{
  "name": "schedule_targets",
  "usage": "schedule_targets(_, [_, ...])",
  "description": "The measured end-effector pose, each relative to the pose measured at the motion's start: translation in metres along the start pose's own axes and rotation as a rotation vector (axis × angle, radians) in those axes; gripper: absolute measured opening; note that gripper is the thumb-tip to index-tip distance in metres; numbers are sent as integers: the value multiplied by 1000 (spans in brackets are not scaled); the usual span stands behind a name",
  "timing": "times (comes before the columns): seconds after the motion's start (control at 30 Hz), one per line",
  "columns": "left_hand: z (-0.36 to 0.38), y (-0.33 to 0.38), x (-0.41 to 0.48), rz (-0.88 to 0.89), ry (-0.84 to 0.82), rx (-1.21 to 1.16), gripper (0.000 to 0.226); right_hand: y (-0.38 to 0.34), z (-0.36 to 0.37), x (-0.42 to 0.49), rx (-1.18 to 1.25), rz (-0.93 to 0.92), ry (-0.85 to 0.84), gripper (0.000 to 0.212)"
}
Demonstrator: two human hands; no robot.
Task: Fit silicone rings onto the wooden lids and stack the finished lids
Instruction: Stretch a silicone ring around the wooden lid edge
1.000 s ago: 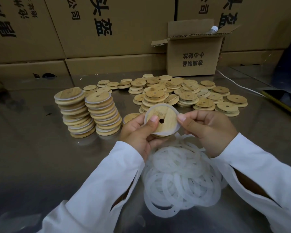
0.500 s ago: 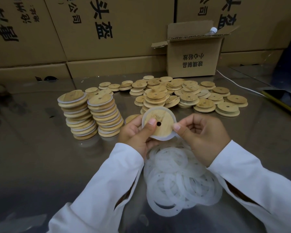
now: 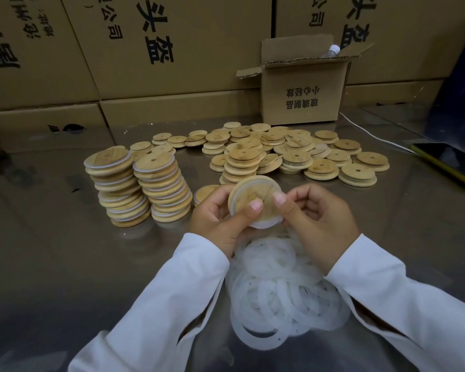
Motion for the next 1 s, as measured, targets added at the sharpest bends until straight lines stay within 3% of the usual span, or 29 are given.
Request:
schedule_targets(0.13, [-3, 2, 1, 17, 55, 3, 33, 2, -1, -1, -74, -33, 7, 18])
schedule_targets(0.47, [-4, 3, -1, 18, 180, 65, 34, 1, -4, -1, -287, -90, 69, 16])
schedule_targets(0.8, [-1, 1, -2, -7, 97, 75, 42, -1, -8, 2, -368, -118, 89, 14])
schedule_targets(1.0, [1, 3, -3, 20, 57, 237, 30, 1, -9, 4, -333, -59, 81, 13])
Point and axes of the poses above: each hand's wrist, its own x-axis towards the middle knuckle, its own z-axis out of the palm, y = z × x, the point moved 3 cm from there along x, towards the middle knuckle, and after that the axes turned 1 degree about x, right-handed, at the moved point
